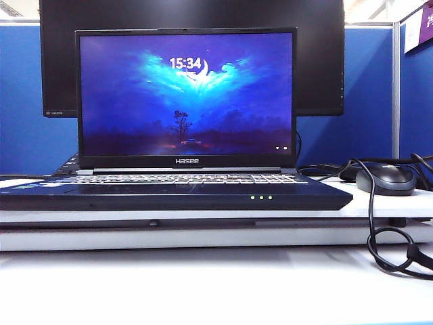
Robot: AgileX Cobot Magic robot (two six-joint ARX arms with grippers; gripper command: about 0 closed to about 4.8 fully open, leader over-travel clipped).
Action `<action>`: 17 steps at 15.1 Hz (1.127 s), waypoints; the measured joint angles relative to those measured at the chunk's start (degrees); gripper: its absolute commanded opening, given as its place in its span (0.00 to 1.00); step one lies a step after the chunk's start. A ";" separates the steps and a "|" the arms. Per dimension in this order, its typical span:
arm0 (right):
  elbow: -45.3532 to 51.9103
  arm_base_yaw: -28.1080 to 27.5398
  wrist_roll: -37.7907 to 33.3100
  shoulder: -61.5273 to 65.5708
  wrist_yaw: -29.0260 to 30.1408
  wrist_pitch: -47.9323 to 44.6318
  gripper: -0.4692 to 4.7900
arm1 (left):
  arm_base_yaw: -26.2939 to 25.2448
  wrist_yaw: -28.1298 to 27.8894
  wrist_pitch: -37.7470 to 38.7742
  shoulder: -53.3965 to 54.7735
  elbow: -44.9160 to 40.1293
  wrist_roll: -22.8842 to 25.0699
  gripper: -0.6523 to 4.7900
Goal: Close the lid of the black laptop.
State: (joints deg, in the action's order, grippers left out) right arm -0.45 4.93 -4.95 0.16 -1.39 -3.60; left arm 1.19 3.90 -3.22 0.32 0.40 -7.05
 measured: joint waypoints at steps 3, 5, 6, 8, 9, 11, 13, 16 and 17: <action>0.00 0.02 0.00 0.00 0.00 0.02 0.09 | 0.00 0.00 0.00 0.00 0.00 0.00 0.11; 0.00 0.02 -1.42 0.00 0.02 0.02 0.09 | 0.00 -0.04 0.02 0.00 0.00 -0.02 0.12; 0.00 0.02 -5.75 0.00 0.04 0.00 0.09 | 0.00 -0.04 0.00 0.00 0.00 -0.81 0.11; 0.00 0.02 -13.44 0.00 2.19 -0.17 0.09 | -0.07 1.20 -0.02 0.00 0.00 -12.92 0.11; 0.00 0.02 -15.19 0.00 5.90 -2.27 0.09 | -0.13 5.05 -0.50 0.00 0.00 -19.10 0.11; -0.59 0.09 -16.44 0.04 12.81 -10.64 0.09 | -0.11 15.72 -8.74 0.00 0.00 -26.95 0.11; -6.49 0.04 -17.64 1.66 10.64 -11.65 0.09 | -0.09 16.94 -20.11 0.00 0.20 -32.76 0.11; -20.37 0.07 -16.28 16.15 10.29 -14.21 0.09 | -0.07 15.52 -21.90 2.21 6.91 -36.52 0.11; -26.84 0.07 -16.09 23.02 13.51 -16.85 0.09 | 0.22 17.00 -21.84 4.46 9.92 -36.70 0.11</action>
State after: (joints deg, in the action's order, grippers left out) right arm -27.29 4.99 -21.04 23.18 12.12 -20.45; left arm 1.41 20.91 -25.06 4.78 10.33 -43.75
